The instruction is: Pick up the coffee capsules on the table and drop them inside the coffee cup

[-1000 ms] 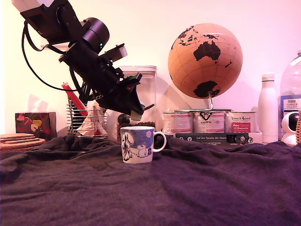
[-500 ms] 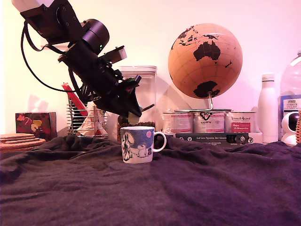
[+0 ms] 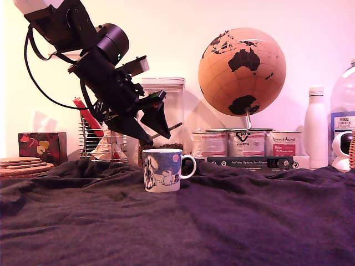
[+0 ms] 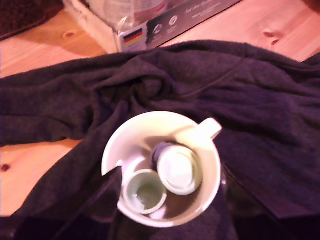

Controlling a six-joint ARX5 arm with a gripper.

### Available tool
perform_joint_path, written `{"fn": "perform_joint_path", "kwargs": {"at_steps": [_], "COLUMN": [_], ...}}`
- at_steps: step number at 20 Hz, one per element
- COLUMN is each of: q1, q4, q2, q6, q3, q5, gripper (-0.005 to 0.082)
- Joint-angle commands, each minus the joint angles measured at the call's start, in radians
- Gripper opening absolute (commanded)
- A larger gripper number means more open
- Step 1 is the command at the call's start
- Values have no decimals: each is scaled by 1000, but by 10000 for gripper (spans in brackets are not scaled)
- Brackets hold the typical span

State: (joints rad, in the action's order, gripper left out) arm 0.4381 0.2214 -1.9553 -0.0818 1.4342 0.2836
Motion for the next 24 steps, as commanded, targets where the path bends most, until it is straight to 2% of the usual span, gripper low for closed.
{"fn": "perform_joint_path", "kwargs": {"at_steps": [1, 4, 6, 8, 11, 12, 24], "q1": [3, 3, 3, 3, 3, 3, 3], "q4": [-3, 6, 17, 19, 16, 16, 39], "q2": [-37, -36, -34, -28, -20, -19, 79], "q6": [3, 3, 3, 3, 2, 2, 3], "q3": [8, 8, 8, 8, 8, 8, 8], "q5": [-5, -4, -5, -4, -1, -1, 0], "gripper": [569, 563, 492, 373, 30, -22, -19]}}
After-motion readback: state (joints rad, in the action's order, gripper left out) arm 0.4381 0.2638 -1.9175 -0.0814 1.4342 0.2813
